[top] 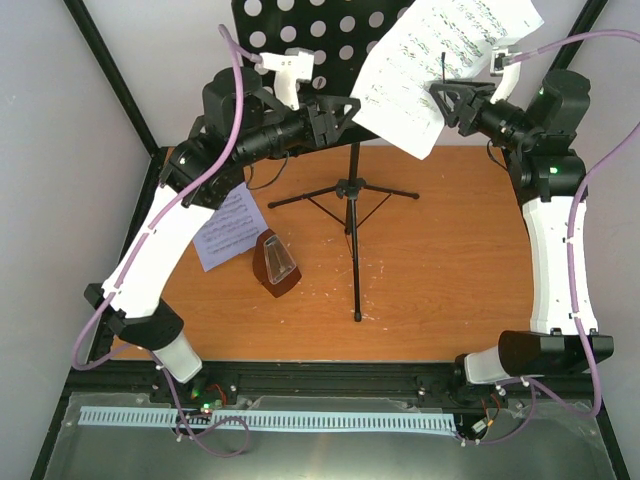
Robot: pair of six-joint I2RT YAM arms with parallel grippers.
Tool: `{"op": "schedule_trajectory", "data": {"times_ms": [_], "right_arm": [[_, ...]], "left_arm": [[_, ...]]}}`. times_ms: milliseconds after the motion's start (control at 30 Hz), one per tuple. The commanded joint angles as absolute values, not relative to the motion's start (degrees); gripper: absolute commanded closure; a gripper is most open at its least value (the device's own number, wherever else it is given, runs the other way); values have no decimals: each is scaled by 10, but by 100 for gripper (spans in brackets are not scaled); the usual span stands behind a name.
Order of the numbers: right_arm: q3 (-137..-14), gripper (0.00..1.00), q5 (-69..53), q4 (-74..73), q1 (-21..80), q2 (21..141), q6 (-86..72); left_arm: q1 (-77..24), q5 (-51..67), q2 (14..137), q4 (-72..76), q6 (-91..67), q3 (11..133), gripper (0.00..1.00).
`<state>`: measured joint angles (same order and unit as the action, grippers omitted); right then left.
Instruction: Pack up the instrument practice props
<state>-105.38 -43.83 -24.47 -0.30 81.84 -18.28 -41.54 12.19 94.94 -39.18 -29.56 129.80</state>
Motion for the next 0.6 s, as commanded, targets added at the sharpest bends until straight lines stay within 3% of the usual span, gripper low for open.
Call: {"op": "schedule_trajectory", "data": {"times_ms": [0,200,567], "right_arm": [[-1071,55,-456,-226,-5,822,-192],[-1072,57,-463,-214,-5,826,-200],[-1094,68,-478,-201,0,845,-212]], "left_arm": [[-420,115,967,-380,-288,1330,47],[-420,132,1000,-388,-286,1364,55],[-420,131,1014,-383,-280,1365,59]]}}
